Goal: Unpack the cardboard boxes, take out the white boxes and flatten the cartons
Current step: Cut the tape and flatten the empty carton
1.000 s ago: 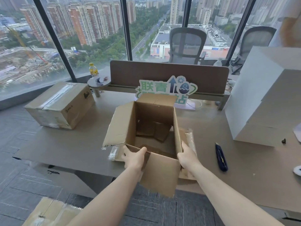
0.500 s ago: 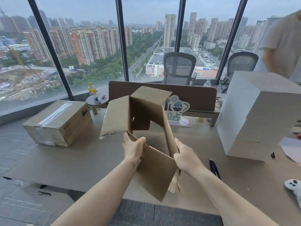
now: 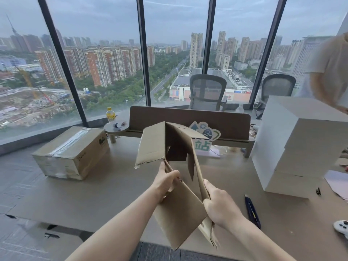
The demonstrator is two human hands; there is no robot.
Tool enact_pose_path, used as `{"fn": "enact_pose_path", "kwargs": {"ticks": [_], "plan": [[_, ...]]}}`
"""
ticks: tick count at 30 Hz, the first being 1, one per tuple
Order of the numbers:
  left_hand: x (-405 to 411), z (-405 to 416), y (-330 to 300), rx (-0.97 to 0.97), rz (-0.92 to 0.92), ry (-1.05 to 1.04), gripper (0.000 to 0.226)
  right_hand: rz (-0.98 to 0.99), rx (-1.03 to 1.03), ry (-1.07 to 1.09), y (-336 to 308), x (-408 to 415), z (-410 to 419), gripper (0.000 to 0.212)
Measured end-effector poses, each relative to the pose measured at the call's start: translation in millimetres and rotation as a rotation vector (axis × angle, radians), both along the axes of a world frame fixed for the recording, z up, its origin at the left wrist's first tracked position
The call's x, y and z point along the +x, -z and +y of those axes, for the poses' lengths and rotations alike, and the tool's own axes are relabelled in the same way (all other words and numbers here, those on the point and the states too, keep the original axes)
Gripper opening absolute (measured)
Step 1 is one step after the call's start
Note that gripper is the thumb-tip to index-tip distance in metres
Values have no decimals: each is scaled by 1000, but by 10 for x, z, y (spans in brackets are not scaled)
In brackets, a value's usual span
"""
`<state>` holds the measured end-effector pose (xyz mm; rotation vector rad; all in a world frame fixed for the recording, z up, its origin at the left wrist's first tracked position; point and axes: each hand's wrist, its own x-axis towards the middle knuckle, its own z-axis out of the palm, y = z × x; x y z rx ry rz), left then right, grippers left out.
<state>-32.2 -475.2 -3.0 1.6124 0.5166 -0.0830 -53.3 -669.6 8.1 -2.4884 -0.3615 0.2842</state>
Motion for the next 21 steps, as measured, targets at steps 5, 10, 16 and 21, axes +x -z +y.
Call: {"fn": "enact_pose_path", "kwargs": {"ticks": [5,10,16,21], "plan": [[-90,-18,35,-40,43,-63,78,-36,-27,91,-12,11,-78,69],[-145,-51,135,-57,-48,-205,84,-43,46,317,61,-23,-58,70],[-142,-75,41,107,-120,-179,95,-8,88,413,70,32,-93,73],[-114,-78,26,163,-70,-175,95,-72,64,305,45,3,-94,73]]}}
